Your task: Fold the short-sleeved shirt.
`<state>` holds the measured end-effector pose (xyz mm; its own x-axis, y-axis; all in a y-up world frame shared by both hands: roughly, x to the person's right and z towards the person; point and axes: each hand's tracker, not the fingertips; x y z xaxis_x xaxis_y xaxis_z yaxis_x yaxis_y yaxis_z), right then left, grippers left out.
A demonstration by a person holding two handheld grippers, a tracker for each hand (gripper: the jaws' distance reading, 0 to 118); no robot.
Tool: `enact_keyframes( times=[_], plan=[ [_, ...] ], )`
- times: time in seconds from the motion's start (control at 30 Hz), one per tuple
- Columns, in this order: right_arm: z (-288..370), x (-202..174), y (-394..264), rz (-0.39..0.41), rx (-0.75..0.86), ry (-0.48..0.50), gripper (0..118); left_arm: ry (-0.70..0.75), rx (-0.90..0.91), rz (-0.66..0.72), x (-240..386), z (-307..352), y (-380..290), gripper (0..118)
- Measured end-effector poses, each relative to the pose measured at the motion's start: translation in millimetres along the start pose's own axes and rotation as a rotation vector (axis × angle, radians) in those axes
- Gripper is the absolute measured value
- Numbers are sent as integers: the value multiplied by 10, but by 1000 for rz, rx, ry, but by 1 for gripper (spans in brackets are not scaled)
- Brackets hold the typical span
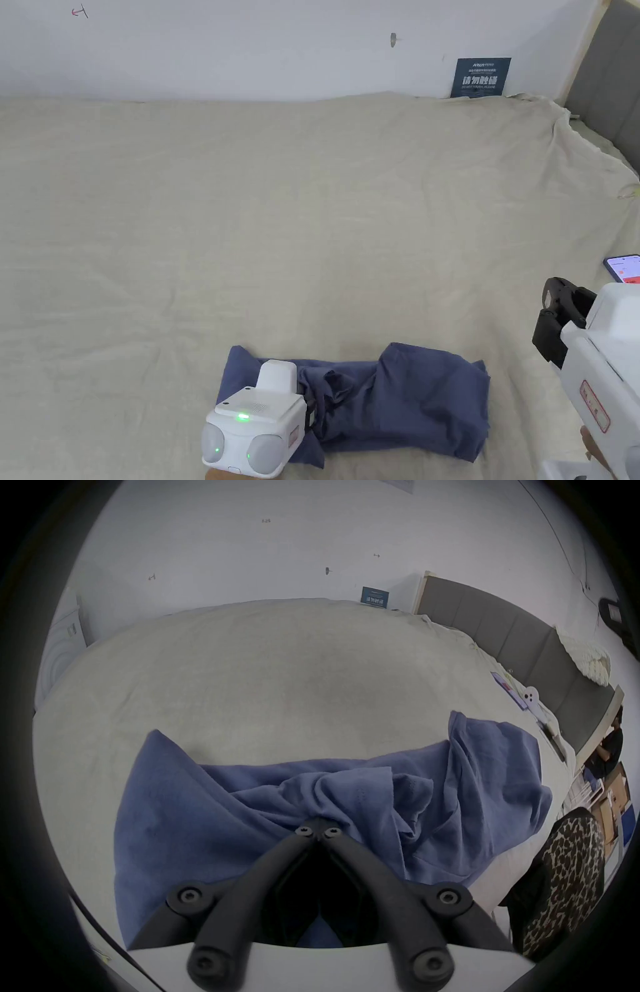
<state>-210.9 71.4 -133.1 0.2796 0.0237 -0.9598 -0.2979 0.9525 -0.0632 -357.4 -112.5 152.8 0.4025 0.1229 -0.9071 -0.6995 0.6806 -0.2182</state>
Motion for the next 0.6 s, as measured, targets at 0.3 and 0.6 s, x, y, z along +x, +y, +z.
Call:
enact_keyframes(
  times=[0.3,0.6],
  plan=[
    [-26,-54,63,9,21,21,0,-89,116,123,-504,585,505,0],
    [-26,-167,142,16,39,45,0,-197,147,168,-1173,1116,831,0]
  ],
)
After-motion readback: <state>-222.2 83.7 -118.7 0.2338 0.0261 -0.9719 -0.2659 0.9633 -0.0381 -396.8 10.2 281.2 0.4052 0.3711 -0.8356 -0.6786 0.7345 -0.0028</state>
